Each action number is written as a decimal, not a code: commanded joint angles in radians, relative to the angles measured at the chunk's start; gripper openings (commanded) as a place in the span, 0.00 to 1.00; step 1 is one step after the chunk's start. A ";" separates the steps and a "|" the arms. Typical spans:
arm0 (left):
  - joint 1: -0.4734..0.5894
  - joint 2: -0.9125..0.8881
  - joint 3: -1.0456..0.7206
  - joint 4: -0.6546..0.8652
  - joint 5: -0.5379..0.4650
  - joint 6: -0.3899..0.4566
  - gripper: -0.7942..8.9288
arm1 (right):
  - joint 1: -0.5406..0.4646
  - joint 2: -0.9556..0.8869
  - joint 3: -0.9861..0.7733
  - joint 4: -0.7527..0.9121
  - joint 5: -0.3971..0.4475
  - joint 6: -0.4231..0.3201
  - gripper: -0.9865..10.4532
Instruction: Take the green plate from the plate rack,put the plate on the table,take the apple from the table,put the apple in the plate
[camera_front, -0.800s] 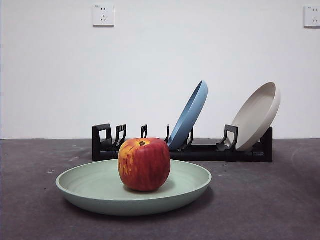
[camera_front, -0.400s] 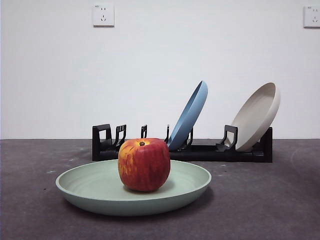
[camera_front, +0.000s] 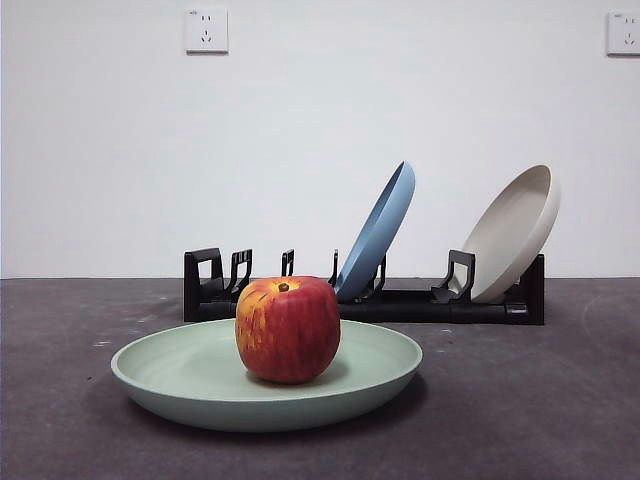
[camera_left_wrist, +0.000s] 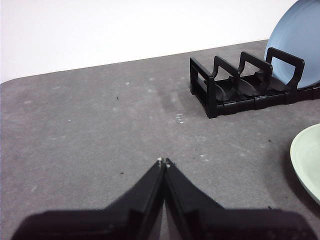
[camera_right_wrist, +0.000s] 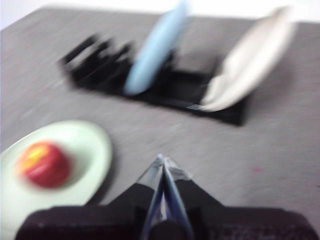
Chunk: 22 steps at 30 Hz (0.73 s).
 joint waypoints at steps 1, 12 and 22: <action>0.003 -0.002 -0.013 0.002 0.006 -0.006 0.08 | -0.106 -0.103 -0.174 0.180 -0.001 0.007 0.09; 0.003 -0.002 -0.013 0.002 0.006 -0.006 0.08 | -0.323 -0.399 -0.476 0.311 0.000 0.008 0.09; 0.003 -0.002 -0.013 0.002 0.006 -0.007 0.08 | -0.332 -0.427 -0.552 0.312 0.000 0.034 0.09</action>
